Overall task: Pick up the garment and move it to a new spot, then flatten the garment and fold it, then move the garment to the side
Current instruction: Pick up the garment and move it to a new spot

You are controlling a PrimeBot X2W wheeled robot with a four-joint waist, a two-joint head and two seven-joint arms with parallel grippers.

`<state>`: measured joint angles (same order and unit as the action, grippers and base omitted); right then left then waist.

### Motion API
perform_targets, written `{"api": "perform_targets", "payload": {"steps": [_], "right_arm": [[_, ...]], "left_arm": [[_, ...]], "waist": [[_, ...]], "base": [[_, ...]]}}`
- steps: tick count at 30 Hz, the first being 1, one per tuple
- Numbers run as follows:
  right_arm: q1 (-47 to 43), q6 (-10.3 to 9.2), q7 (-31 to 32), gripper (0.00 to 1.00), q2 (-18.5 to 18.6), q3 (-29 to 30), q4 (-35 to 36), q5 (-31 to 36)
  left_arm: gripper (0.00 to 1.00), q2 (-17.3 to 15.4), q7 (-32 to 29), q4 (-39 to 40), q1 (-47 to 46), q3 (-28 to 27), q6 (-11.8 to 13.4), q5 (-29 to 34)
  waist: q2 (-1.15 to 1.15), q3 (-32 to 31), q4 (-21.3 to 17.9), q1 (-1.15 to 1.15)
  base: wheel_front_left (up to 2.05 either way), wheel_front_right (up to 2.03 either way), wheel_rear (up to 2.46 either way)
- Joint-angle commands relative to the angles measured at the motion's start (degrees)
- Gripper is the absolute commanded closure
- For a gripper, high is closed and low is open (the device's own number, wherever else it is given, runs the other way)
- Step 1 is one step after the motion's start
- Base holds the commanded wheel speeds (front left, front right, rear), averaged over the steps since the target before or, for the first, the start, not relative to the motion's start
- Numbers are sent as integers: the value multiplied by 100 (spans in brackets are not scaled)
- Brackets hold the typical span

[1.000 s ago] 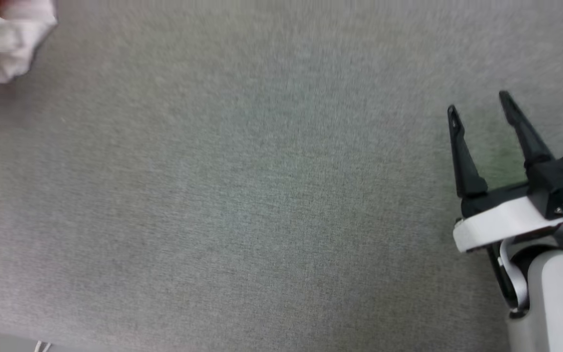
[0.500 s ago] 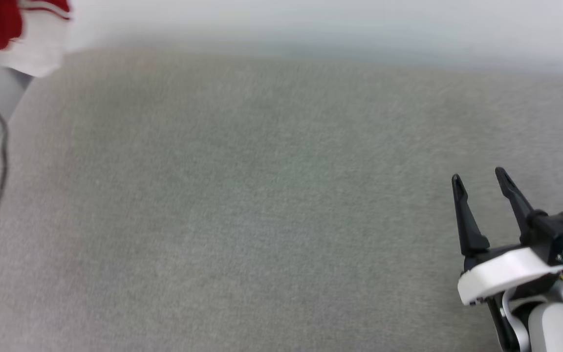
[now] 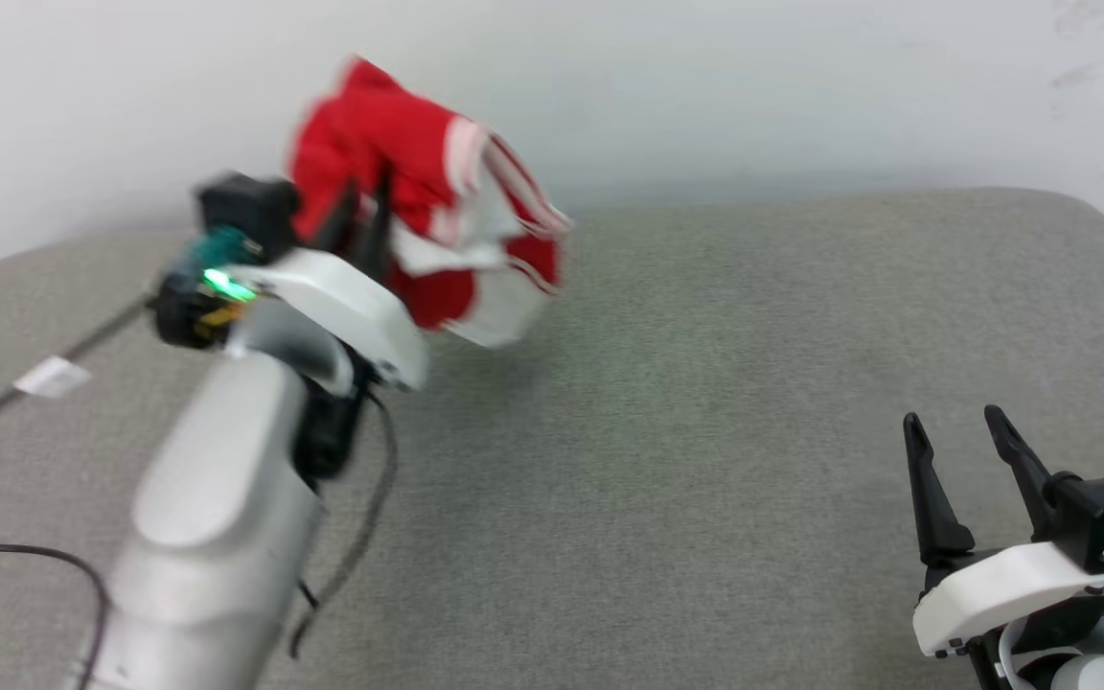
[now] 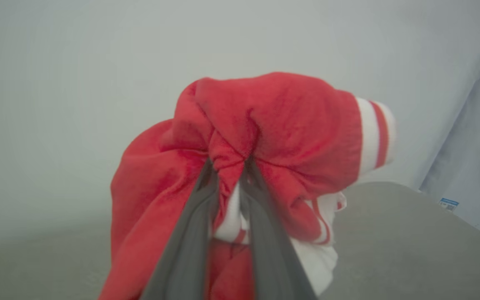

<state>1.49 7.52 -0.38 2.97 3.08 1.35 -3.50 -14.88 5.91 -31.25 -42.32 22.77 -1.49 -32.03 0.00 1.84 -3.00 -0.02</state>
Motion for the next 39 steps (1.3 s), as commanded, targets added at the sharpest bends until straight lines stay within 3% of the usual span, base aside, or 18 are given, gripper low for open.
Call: {"api": "perform_targets", "payload": {"steps": [1,6,15,17,18,19,25,31,39], "right_arm": [[-53,-5,14,0,-13,-18,24,1],[62,-5,-34,0,-13,-88,-5,-80],[212,-5,-177,0,-13,-158,-219,-216],[215,-5,-212,0,-12,-159,-280,-224],[218,-5,-230,0,-12,-139,-304,-230],[201,-6,-232,0,-11,-109,-330,-228],[80,-7,-245,0,-9,47,-391,-184],[32,-6,-193,0,-10,99,-369,-180],[-128,-5,-130,0,-10,129,-296,-142]], "left_arm": [[100,153,-120,257,294,165,30,-17],[100,481,-470,688,1018,670,-19,-55],[100,664,-865,404,1907,1334,-129,-36],[52,661,-839,367,1994,1435,-126,28],[4,687,-777,381,2035,1454,-122,39],[0,673,-670,420,2029,1521,-94,177],[0,641,24,900,1865,1606,41,553],[0,434,560,1470,1970,1210,471,642],[0,23,843,1839,2489,404,1042,468]], "waist": [[0,37,-162,2],[0,285,-341,2],[0,589,-352,2],[0,588,-298,2],[0,580,-258,2],[0,561,-196,2],[0,321,146,2],[0,99,301,2],[0,-113,369,2]], "base": [[0,0,0],[0,0,0],[0,0,0],[0,0,0],[0,0,0],[0,0,0],[0,0,0],[0,0,0],[0,0,0]]}}
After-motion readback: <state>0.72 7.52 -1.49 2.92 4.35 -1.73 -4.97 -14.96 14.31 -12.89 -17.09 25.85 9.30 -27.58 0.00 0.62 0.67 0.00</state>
